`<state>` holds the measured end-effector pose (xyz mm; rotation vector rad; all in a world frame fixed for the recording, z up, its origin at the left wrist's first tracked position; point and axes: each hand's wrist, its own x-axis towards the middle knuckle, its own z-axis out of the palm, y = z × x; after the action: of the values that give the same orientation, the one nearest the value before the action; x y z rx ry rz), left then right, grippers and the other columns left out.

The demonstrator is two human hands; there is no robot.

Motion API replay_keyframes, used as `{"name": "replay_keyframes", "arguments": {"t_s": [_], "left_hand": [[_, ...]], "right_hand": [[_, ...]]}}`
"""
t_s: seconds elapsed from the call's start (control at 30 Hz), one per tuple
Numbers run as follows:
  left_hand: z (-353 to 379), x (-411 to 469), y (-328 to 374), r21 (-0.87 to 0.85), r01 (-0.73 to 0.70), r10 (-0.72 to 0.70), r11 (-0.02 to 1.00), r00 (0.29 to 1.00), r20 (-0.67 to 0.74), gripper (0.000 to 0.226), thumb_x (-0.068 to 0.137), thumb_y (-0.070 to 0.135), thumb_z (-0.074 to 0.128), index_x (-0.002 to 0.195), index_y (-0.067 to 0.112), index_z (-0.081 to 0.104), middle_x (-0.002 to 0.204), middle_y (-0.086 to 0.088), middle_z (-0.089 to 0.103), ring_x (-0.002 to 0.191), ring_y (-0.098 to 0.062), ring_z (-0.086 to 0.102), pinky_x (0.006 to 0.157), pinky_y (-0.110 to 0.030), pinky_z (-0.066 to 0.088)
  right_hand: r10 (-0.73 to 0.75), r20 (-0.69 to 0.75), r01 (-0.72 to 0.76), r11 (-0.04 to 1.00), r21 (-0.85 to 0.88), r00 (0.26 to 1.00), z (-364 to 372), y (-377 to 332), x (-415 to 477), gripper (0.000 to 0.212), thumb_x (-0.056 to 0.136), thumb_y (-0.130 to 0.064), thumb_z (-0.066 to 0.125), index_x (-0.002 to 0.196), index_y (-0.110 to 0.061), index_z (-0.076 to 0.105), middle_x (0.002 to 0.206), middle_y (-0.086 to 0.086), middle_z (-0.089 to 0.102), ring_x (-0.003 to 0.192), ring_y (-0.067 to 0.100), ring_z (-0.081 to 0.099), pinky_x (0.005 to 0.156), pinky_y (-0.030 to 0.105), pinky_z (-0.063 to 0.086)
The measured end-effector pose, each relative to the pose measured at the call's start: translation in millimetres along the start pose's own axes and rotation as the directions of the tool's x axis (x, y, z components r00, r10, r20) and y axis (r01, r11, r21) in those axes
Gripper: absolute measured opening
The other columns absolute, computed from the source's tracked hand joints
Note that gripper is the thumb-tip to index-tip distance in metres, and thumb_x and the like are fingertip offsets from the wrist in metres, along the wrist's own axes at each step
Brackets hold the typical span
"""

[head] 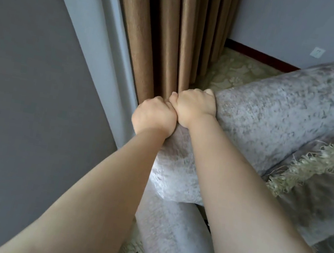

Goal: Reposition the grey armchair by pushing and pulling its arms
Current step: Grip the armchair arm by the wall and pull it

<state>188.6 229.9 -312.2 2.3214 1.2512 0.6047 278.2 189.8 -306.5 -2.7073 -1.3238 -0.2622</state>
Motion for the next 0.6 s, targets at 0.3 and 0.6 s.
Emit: {"name": "replay_keyframes", "arguments": {"t_s": [0.3, 0.6], "left_hand": [[-15, -14, -3, -0.042, -0.002, 0.006, 0.999, 0.996, 0.088, 0.039, 0.093, 0.035, 0.027, 0.061, 0.017, 0.042, 0.066, -0.002, 0.049, 0.07, -0.026, 0.053, 0.065, -0.035, 0.043], [-29, -35, -14, -0.005, 0.011, -0.011, 1.0, 0.998, 0.056, 0.033, 0.092, 0.033, 0.027, 0.069, 0.018, 0.045, 0.071, 0.0, 0.048, 0.077, -0.026, 0.052, 0.075, -0.039, 0.045]], "right_hand": [[-0.038, 0.093, 0.042, 0.999, -0.032, 0.995, -10, -5, -16, 0.045, 0.097, -0.026, 0.018, 0.107, -0.02, 0.061, 0.109, 0.003, 0.061, 0.104, 0.023, 0.051, 0.084, 0.035, 0.024], [-0.09, 0.082, 0.095, 0.994, -0.059, 0.993, -17, -21, -37, 0.041, 0.099, -0.028, 0.02, 0.112, -0.022, 0.059, 0.11, 0.002, 0.061, 0.107, 0.025, 0.05, 0.08, 0.035, 0.022]]}}
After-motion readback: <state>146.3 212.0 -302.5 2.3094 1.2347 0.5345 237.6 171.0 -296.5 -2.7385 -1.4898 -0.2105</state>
